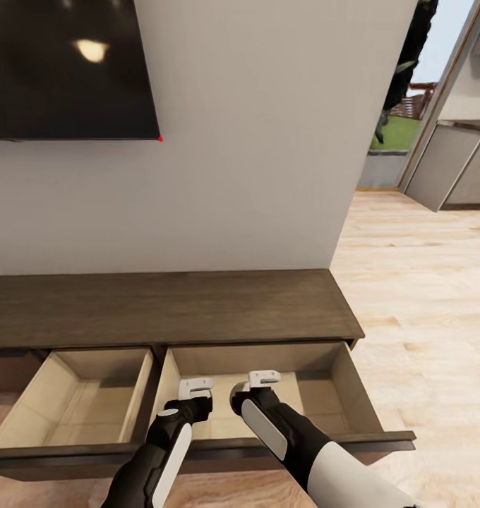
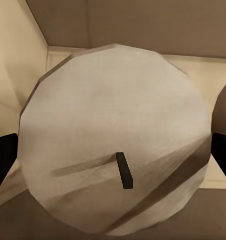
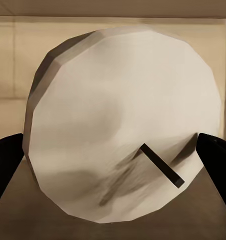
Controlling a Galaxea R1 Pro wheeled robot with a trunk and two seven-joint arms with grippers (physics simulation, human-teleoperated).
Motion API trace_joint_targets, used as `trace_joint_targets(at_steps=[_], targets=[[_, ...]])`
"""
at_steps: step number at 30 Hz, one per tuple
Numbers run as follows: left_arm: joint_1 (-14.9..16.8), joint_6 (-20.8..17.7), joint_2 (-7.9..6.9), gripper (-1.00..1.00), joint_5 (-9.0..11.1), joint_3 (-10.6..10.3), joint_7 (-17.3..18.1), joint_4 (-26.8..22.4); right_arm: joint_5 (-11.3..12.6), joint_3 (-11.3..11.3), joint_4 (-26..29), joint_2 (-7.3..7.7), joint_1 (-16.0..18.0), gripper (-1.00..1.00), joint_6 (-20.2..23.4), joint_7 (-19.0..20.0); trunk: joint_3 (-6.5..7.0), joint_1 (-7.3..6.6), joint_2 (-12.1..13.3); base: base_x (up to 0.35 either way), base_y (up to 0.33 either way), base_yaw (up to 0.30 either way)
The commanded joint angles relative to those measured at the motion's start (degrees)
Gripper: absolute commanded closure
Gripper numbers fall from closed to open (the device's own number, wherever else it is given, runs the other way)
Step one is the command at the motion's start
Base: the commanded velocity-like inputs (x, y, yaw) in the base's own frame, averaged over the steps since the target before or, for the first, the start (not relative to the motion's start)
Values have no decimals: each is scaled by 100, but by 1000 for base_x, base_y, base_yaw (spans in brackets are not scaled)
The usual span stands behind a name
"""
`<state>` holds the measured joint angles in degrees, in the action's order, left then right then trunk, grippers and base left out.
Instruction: Place each of the two pumpkins and all three candles from the living room inside a cabinet in the living room (use any cabinet), then make sure every cabinet is closed, and position the cauldron so it is next to a table in the living room.
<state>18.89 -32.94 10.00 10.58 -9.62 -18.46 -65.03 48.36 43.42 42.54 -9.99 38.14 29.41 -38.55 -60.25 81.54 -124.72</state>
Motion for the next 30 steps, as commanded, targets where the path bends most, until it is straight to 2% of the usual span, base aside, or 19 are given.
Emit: trace_joint_targets(at_steps=[1,6,11,22,26,30], targets=[[1,2,0,100,-3,-2,-1,0,-2,0,2,0,1,100,-4,-5,-18,22,-42,0,0,0],[1,6,0,100,-3,-4,-8,0,2,1,1,0,1,100,1,-92,-108,132,-242,0,0,0],[1,15,0,100,-3,-5,-9,0,6,0,2,0,1,100,7,-216,-144,176,-322,0,0,0],[1,0,0,100,-3,-5,-9,0,7,0,0,0,1,100,12,-232,-252,308,-563,0,0,0],[1,-8,0,100,-3,-5,-9,0,7,0,1,0,1,100,14,-232,-323,396,-724,0,0,0],[1,-10,0,100,-3,-5,-9,0,7,0,0,0,1,100,16,-232,-323,396,-724,0,0,0]])
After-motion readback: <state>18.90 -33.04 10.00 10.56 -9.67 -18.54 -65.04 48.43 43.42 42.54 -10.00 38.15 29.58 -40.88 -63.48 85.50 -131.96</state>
